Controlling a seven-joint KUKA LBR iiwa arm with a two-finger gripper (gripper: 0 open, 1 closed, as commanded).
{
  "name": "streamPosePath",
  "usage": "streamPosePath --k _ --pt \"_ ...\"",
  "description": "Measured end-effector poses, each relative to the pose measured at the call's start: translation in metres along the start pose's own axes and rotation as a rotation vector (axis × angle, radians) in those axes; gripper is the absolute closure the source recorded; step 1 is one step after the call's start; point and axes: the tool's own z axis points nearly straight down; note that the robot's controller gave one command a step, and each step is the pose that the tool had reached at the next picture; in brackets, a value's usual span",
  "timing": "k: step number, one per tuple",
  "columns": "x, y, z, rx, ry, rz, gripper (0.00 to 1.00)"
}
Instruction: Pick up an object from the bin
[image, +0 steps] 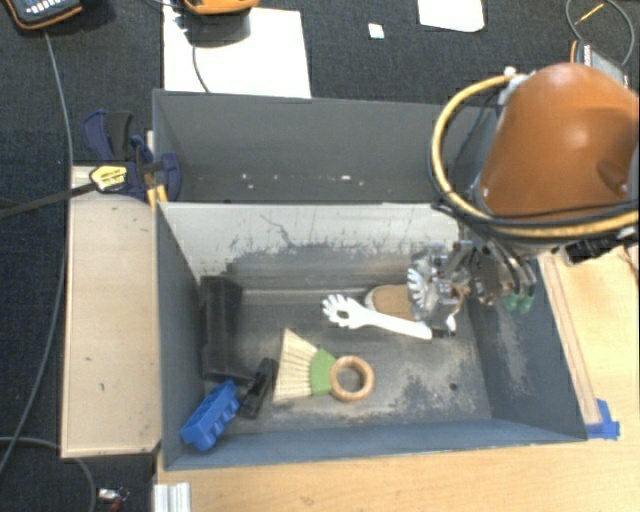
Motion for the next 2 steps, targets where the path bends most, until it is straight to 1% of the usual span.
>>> streamPosePath --k 1,2 --pt "0.003 -0.014 0.123 0.001 -0.006 -0.066 1.00" --pt "0.006 -0.013 0.148 0.000 0.003 -0.047 1.00"
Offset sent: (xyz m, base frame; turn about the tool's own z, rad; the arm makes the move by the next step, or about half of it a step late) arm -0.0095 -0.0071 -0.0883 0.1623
